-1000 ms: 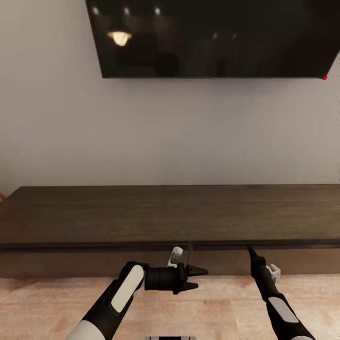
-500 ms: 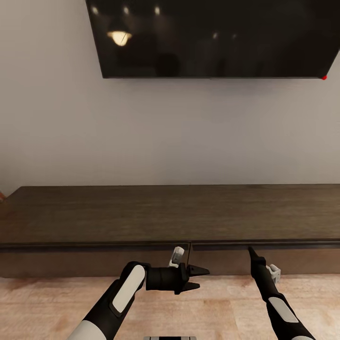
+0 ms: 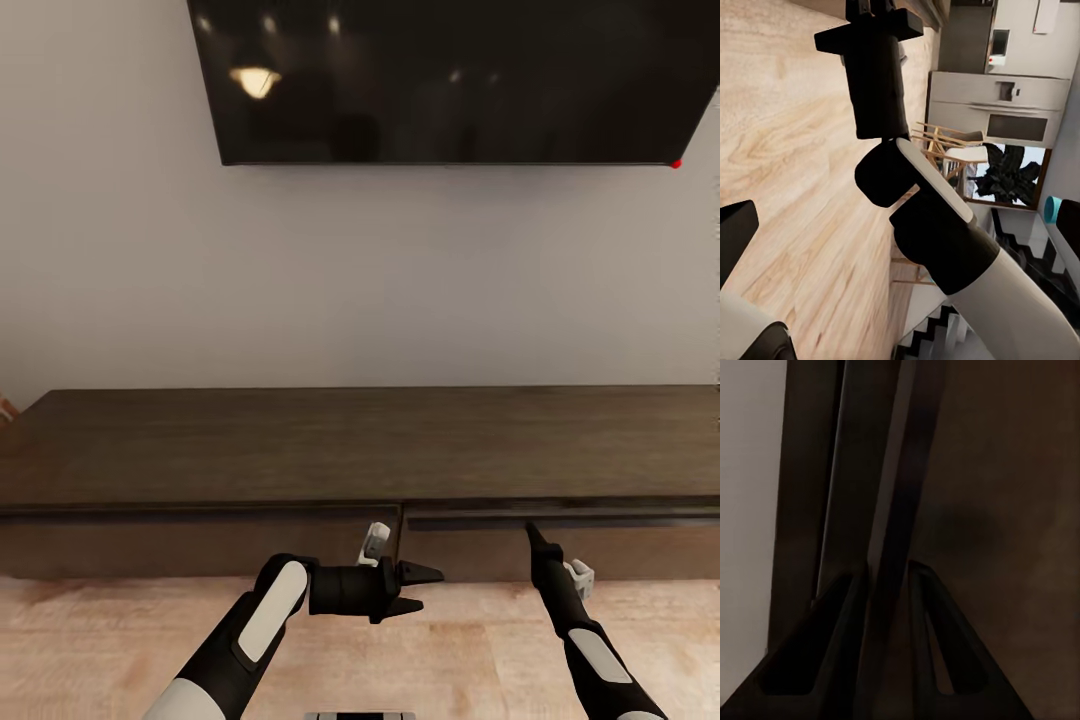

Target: Place each of the two pumpkins and all three candles from the living room inside a cabinet in the living room (use any cabinet), then make sure every cabinet is closed, and position the cauldron so it is next to a table in the living room.

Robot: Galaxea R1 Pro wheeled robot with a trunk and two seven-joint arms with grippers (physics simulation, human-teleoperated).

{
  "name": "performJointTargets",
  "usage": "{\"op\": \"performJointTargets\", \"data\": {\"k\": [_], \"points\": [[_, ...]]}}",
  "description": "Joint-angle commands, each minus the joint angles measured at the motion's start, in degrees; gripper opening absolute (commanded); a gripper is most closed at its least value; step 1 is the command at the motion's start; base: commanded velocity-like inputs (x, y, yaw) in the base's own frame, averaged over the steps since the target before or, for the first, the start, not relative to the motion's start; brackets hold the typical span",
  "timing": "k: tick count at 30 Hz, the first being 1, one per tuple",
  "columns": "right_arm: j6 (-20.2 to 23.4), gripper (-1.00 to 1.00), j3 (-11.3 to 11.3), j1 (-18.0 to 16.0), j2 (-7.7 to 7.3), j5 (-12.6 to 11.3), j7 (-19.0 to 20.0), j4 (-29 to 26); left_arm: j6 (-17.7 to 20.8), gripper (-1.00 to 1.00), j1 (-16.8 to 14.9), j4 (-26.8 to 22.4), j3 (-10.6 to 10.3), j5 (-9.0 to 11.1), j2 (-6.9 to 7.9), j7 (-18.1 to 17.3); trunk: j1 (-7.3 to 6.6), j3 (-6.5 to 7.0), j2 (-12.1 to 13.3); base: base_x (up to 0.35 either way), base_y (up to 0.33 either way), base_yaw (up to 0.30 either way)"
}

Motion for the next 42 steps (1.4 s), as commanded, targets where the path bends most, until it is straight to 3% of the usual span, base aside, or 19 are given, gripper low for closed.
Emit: {"op": "performJointTargets", "data": {"k": [1,24,42], "points": [[0.29,-1.0,-0.02,0.0,0.0,-0.36,0.21,0.87,0.14,1.0,-0.03,0.01,0.04,-0.41,-0.01,-0.43,-0.03,-0.05,-0.01,-0.313,0.0,0.0],[0.29,-1.0,-0.02,0.0,0.08,-0.36,0.3,0.85,0.14,1.0,-0.03,0.01,0.04,-0.42,-0.02,-0.43,-0.03,-0.05,-0.01,-0.282,0.0,0.0],[0.29,-1.0,-0.02,0.0,0.08,-0.43,0.3,0.85,0.13,1.0,-0.03,0.01,0.04,-0.41,-0.08,-0.43,-0.03,-0.05,-0.01,-0.125,0.0,0.0]]}}
